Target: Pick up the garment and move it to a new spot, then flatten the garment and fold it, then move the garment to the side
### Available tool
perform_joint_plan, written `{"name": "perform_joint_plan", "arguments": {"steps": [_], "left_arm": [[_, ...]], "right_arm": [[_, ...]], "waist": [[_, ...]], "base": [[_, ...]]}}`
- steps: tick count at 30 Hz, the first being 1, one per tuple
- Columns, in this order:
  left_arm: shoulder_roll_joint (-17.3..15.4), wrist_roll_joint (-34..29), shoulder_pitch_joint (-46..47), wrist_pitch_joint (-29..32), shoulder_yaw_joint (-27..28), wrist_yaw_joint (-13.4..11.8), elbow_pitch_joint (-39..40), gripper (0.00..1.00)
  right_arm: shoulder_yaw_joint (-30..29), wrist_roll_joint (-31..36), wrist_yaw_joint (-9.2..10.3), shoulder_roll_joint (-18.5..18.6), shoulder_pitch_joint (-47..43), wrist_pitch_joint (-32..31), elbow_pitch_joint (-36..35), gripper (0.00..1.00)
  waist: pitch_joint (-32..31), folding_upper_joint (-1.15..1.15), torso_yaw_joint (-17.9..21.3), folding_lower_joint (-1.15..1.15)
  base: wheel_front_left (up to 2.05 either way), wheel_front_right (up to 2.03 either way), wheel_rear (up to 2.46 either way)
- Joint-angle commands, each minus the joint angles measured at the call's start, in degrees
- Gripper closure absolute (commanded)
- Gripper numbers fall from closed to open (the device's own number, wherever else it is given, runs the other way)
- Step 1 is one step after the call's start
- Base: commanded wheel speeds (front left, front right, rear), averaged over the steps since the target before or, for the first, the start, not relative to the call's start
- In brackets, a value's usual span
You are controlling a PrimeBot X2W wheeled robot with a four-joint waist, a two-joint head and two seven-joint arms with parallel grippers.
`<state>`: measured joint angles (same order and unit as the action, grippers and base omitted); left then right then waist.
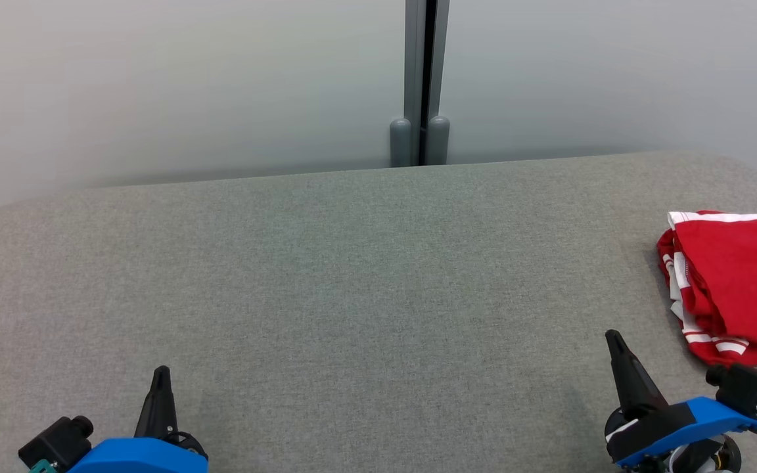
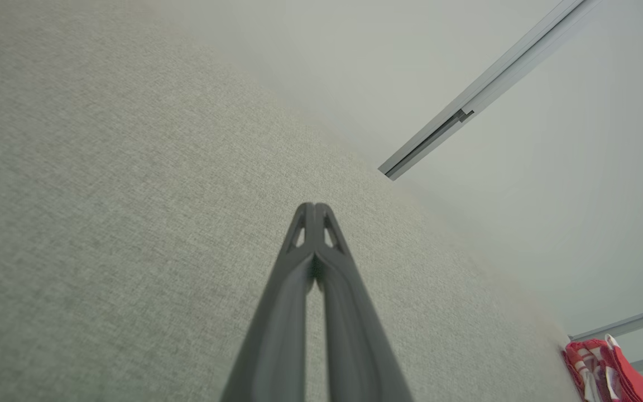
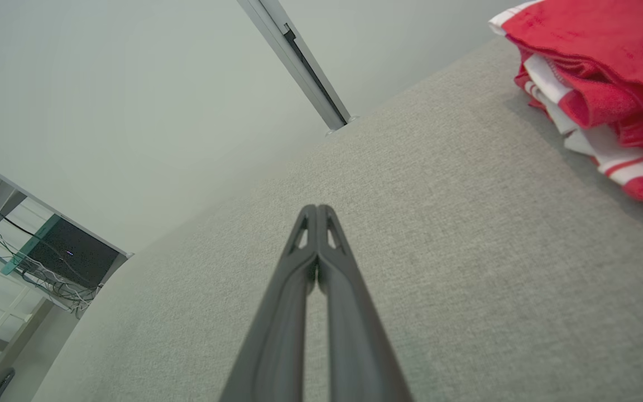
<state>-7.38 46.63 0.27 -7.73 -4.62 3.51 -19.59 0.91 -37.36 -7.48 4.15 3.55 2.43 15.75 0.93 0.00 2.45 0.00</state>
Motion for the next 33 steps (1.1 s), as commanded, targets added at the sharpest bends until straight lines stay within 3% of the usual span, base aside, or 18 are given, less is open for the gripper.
{"name": "perform_joint_plan", "arguments": {"steps": [1,33], "left_arm": [[-0.2,1.9,2.0,0.5,0.7,0.3,1.1,1.0],[1.8,20.9,4.0,6.5,5.4,2.0,3.2,1.0]], "right_arm": [[-0.5,-2.3,-0.01,0.0,1.4,-0.5,-1.0,1.0],[-3.6,-25.1,-0.01,-0.6,2.2,-4.2,-1.4,1.0]], "waist": [[0.0,0.0,0.0,0.0],[-0.3,0.0,-0.8,0.0]], "base": [[0.0,0.0,0.0],[0.0,0.0,0.0]]}}
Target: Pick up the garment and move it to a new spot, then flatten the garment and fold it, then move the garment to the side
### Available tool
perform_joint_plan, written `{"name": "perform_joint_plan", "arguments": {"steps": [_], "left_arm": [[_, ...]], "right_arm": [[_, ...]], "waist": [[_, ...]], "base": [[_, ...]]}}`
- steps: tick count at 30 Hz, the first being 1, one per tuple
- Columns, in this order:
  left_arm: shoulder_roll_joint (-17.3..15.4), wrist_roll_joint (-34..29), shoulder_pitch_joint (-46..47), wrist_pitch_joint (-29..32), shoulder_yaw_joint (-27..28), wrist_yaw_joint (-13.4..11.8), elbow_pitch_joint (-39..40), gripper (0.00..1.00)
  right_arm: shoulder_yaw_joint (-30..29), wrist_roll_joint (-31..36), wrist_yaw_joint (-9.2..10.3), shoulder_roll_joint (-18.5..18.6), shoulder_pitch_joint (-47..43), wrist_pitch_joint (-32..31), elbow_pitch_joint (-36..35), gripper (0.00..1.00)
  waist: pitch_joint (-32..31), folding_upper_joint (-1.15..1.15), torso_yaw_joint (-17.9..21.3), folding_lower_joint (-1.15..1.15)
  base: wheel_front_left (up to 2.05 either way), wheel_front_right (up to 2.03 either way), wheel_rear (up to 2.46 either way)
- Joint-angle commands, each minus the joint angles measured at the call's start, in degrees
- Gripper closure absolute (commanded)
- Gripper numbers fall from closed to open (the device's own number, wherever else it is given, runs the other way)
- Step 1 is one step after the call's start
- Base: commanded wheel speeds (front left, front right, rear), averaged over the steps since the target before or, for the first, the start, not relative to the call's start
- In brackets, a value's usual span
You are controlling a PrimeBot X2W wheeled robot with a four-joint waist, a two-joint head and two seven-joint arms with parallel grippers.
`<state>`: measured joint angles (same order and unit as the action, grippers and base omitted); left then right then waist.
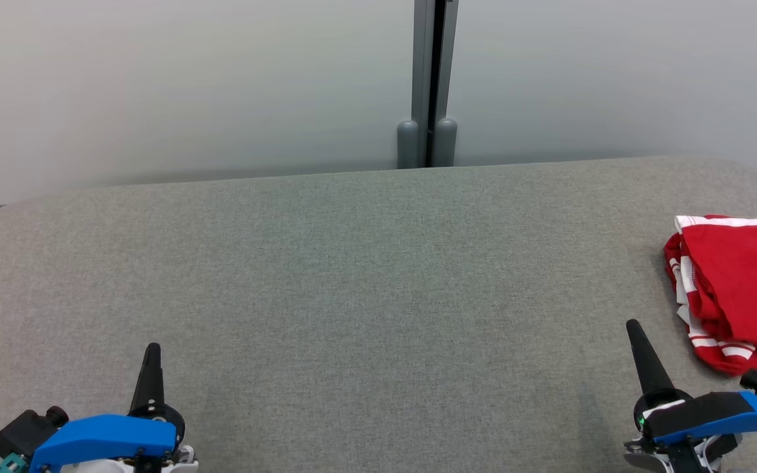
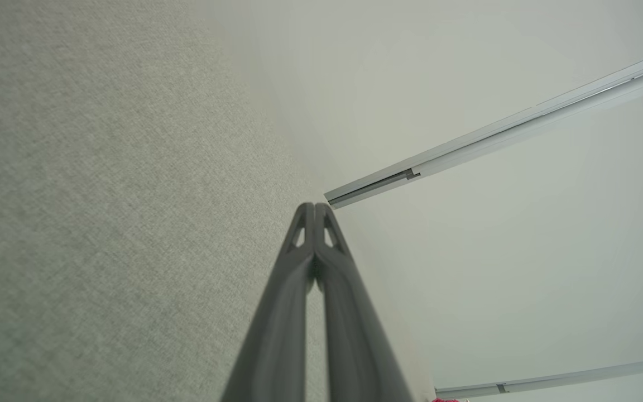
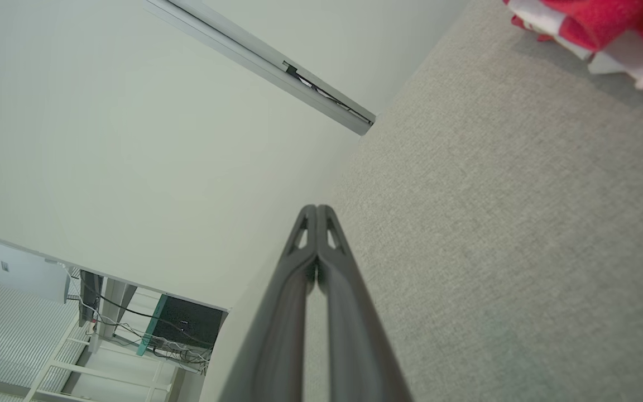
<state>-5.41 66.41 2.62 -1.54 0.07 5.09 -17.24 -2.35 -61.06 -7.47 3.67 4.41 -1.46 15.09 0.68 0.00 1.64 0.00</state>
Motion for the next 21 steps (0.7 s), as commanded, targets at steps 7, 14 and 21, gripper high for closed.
{"name": "perform_joint_plan", "arguments": {"steps": [7,14,21], "left_arm": [[0.2,4.5,2.0,1.4,1.5,0.7,1.2,1.0],[0.6,7.3,2.1,2.3,2.2,0.9,1.5,1.0],[0.9,10.3,2.5,3.3,2.8,1.2,1.8,1.0]], "right_arm": [[-0.9,-5.5,-0.03,-0.2,1.5,-1.0,-0.9,1.0],[-1.3,-8.9,-0.03,-0.3,1.6,-1.5,-0.9,1.0],[-1.8,-12.5,-0.03,-0.4,1.8,-2.1,-1.0,1.0]], "waist": [[-0.1,0.0,-0.2,0.0],[-0.1,0.0,-0.3,0.0],[-0.2,0.0,-0.5,0.0]], "base": [[0.0,0.0,0.0],[0.0,0.0,0.0],[0.0,0.0,0.0]]}}
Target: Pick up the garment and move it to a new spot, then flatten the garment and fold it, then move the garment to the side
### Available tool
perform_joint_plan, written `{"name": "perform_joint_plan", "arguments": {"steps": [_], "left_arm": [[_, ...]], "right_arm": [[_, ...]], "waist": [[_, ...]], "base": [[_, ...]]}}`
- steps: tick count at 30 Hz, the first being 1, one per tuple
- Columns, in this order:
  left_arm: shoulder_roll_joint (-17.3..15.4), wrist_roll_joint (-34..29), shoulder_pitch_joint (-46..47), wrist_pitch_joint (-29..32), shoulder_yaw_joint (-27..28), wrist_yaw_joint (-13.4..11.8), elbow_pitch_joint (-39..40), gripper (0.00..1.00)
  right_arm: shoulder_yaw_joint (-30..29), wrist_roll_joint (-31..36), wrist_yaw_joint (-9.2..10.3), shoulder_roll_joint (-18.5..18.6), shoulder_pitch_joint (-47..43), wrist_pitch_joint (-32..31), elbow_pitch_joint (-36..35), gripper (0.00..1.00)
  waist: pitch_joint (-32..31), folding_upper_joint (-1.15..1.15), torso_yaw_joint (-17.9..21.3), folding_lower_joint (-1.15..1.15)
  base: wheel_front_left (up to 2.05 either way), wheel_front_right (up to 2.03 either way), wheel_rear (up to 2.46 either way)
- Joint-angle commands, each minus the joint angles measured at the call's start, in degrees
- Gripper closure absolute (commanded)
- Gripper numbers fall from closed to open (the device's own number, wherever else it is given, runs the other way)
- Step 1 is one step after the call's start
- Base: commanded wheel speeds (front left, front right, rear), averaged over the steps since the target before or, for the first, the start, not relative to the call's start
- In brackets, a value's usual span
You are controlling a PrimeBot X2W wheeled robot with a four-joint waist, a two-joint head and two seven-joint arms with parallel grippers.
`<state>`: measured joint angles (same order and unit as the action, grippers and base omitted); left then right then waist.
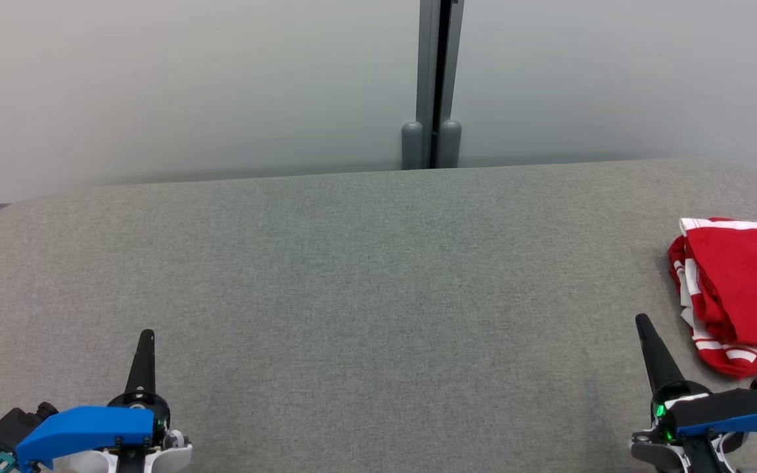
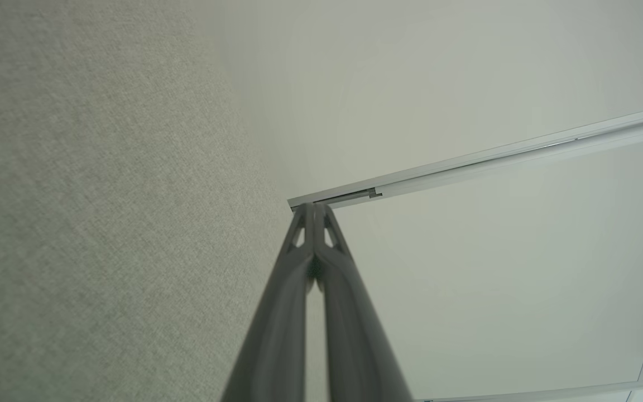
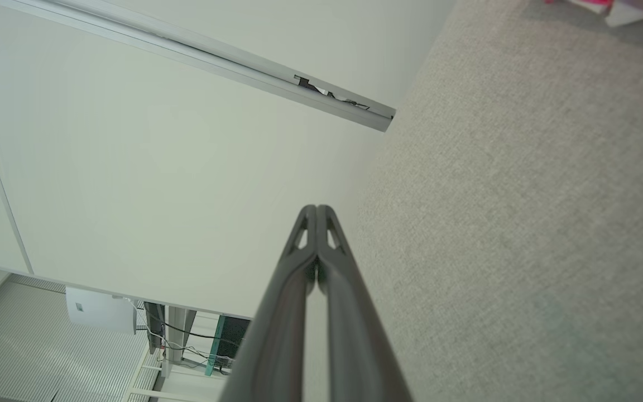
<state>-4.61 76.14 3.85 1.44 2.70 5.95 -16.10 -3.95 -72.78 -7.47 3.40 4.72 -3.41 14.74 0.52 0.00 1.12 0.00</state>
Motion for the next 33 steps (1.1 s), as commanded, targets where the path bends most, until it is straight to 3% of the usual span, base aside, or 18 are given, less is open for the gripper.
{"name": "perform_joint_plan", "arguments": {"steps": [1,33], "left_arm": [[0.2,1.0,1.3,0.4,0.3,0.4,0.7,1.0],[1.4,12.8,2.5,4.2,3.3,1.5,1.9,1.0]], "right_arm": [[-0.3,-1.3,-0.03,-0.1,1.4,-0.2,-0.6,1.0],[-2.2,-15.5,-0.04,-0.5,1.7,-2.6,-0.8,1.0]], "waist": [[0.0,0.0,0.0,0.0],[-0.3,0.0,-0.8,0.0]], "base": [[0.0,0.0,0.0],[0.0,0.0,0.0]]}}
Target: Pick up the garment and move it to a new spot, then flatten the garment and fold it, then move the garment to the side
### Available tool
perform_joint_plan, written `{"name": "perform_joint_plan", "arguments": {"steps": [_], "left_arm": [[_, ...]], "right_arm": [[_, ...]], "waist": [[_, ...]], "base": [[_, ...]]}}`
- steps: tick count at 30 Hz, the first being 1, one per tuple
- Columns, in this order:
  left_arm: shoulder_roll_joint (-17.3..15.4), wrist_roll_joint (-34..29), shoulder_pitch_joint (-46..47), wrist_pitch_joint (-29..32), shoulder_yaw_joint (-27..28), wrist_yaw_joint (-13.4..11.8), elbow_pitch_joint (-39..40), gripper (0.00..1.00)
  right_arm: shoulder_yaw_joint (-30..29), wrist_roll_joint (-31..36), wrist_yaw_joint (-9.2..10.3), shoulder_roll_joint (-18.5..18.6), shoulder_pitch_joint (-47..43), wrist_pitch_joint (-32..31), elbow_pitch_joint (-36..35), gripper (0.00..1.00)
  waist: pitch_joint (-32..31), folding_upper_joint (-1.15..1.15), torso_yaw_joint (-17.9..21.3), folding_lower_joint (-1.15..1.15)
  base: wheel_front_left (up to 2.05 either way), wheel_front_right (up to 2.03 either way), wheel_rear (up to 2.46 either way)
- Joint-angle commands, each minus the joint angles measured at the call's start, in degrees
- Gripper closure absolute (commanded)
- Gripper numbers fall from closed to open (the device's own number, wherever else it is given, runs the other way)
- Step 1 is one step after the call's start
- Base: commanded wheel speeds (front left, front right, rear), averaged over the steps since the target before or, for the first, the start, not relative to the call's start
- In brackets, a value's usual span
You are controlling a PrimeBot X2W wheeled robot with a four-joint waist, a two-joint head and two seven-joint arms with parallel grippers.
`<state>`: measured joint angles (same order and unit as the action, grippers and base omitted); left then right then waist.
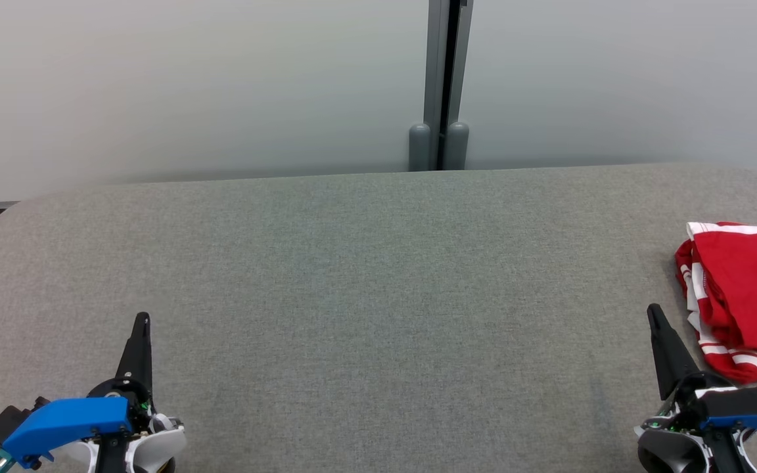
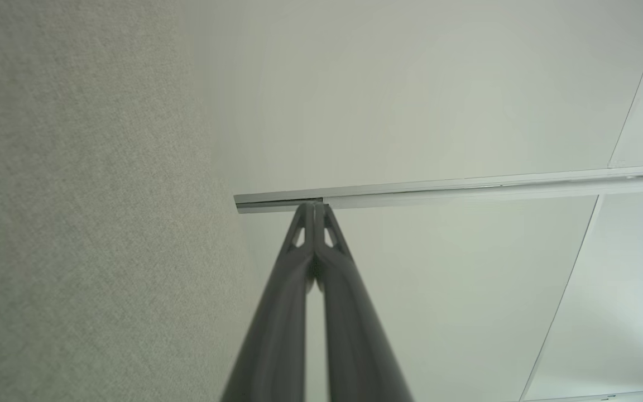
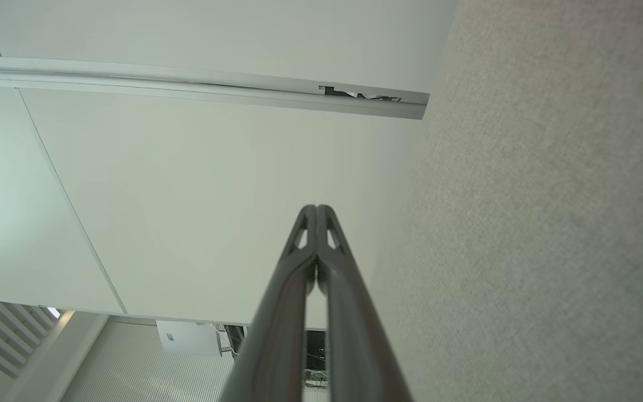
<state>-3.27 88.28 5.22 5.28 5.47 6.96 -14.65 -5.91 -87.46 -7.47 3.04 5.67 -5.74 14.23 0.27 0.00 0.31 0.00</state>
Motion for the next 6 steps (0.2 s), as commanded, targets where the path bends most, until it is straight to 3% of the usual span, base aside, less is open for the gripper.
{"name": "perform_joint_plan", "arguments": {"steps": [1,6], "left_arm": [[0.1,1.0,1.2,0.4,0.6,0.4,0.5,1.0],[0.3,2.6,1.1,0.9,0.8,0.6,0.6,1.0]], "right_arm": [[-0.3,-1.2,-0.04,-0.1,0.7,-0.3,-0.2,1.0],[-0.5,-3.2,-0.04,-0.2,0.8,-0.6,-0.3,1.0]], "waist": [[0.0,0.0,0.0,0.0],[-0.1,0.0,-0.2,0.0]], "base": [[0.0,0.0,0.0],[0.0,0.0,0.0]]}}
